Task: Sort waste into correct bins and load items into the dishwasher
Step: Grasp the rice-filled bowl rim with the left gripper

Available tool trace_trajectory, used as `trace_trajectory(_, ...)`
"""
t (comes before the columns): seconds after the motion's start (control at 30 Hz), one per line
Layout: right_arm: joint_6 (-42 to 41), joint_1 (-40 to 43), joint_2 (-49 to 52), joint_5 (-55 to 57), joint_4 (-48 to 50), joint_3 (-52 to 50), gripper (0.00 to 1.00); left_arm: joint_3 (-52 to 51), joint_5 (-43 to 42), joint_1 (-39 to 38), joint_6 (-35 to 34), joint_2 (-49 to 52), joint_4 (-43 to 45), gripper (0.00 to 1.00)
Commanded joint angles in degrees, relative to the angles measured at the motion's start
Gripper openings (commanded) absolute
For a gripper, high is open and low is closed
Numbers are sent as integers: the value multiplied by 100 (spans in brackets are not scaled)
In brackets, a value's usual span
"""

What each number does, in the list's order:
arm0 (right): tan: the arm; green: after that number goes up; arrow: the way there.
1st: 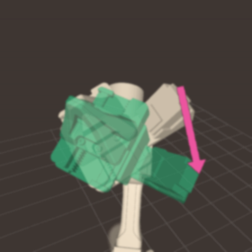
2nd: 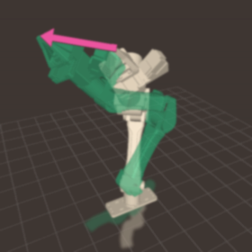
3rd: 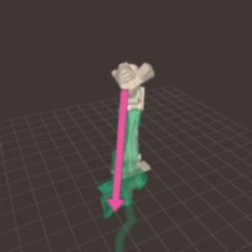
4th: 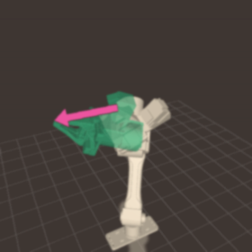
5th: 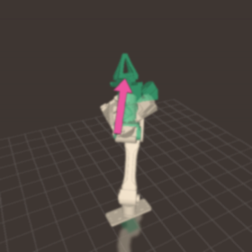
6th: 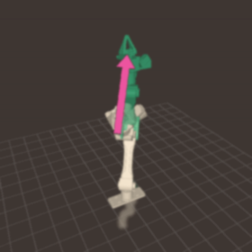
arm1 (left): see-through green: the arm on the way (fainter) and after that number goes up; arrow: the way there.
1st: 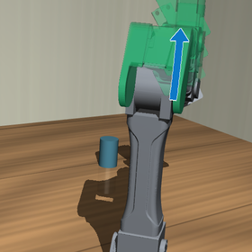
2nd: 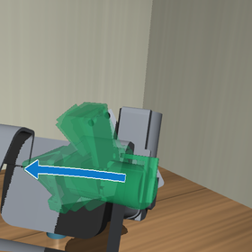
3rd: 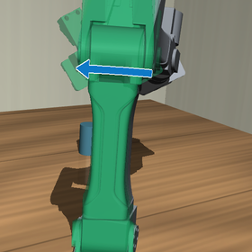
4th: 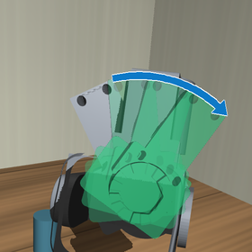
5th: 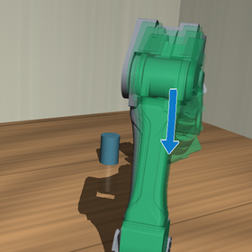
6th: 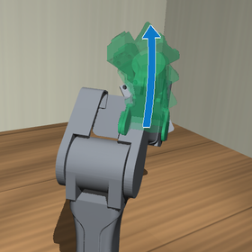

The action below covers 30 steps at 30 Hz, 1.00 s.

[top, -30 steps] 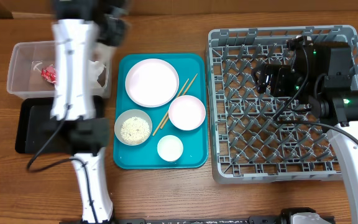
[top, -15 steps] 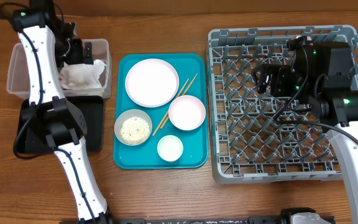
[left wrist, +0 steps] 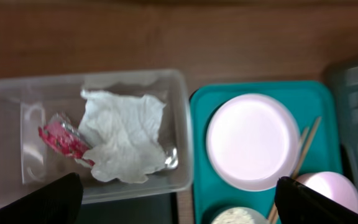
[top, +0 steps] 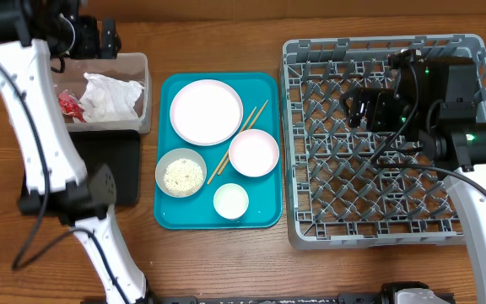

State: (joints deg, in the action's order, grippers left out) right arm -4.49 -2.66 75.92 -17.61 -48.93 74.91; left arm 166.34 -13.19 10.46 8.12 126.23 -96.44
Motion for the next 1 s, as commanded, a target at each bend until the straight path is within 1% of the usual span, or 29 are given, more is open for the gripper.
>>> trace_trajectory(0.0, -22, 15, 2, -52, -87, 120, 100, -76, -151, -214, -446, -601, -37, 100)
trace_trajectory(0.1, -22, 15, 2, -50, -190, 120, 100, -769, -144, -479, -544, -1110, -37, 100)
trace_trajectory(0.23, -17, 15, 2, -50, -188, 120, 100, -2321, -140, -1051, -905, -1692, -37, 100)
trace_trajectory(0.4, -17, 15, 2, -50, -175, 120, 100, -4004, 271, -1773, -1290, -1790, 79, 100)
trace_trajectory(0.53, -17, 15, 2, -50, -175, 120, 100, -5401, 260, -2184, -1587, -1792, 850, 100)
trace_trajectory(0.67, -17, 15, 2, -50, -175, 120, 100, -6424, 417, -2481, -2009, -1792, 1687, 100)
trace_trajectory(0.73, -20, 15, 2, -50, -177, 120, 100, -6905, 538, -2562, -2234, -1792, 2079, 96)
trace_trajectory(0.77, -17, 15, 2, -50, -177, 120, 100, -7123, 549, -2586, -2326, -1792, 2251, 96)
trace_trajectory(0.83, -17, 15, 2, -50, -177, 120, 100, -7517, 603, -2592, -2496, -1792, 2533, 87)
trace_trajectory(0.87, -20, 15, 2, -50, -177, 120, 100, -7807, 638, -2590, -2583, -1792, 2736, 77)
trace_trajectory(0.9, -17, 15, 2, -50, -177, 120, 100, -8000, 634, -2586, -2612, -1792, 2900, 72)
trace_trajectory(0.97, -17, 15, 2, -50, -175, 120, 100, -8288, 616, -2586, -2618, -1792, 3161, 66)
